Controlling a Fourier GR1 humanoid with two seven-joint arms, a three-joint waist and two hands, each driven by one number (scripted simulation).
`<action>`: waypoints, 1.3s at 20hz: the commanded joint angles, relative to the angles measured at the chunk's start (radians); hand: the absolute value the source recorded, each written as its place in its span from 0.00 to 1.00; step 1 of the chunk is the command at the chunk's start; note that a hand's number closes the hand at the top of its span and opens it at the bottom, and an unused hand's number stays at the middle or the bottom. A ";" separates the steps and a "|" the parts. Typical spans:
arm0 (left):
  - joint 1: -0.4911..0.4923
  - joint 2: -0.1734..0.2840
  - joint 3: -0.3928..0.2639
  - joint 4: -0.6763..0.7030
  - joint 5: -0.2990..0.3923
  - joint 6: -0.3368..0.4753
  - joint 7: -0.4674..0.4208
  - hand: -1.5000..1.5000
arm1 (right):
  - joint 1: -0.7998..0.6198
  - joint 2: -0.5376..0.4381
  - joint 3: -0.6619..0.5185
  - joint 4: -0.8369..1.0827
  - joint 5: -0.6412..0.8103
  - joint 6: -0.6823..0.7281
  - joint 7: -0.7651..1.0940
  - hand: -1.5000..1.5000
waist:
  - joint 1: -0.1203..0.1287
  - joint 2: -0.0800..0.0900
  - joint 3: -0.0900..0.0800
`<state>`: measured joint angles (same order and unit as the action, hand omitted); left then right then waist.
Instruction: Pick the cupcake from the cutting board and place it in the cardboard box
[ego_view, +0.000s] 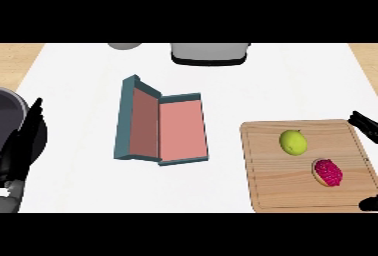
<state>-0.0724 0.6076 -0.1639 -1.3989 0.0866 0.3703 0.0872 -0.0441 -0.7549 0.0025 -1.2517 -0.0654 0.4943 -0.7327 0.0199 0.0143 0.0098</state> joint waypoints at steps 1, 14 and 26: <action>-0.002 0.021 0.006 0.015 0.012 -0.044 -0.005 0.50 | -0.055 -0.115 0.023 0.079 0.188 0.007 -0.224 0.00 | 0.021 -0.001 -0.003; -0.034 0.010 0.064 0.118 0.023 -0.097 -0.071 0.50 | -0.266 -0.201 0.354 0.264 0.626 -0.158 -0.289 0.00 | 0.016 -0.006 -0.009; -0.074 -0.050 0.087 0.075 -0.094 -0.076 0.042 0.50 | -0.393 -0.031 0.403 0.404 0.817 -0.213 -0.237 0.00 | -0.016 -0.014 -0.010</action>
<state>-0.1286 0.5571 -0.0944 -1.3033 0.0233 0.3008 0.0759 -0.4284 -0.8036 0.4087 -0.8412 0.7072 0.2408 -0.9276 0.0134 0.0028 0.0006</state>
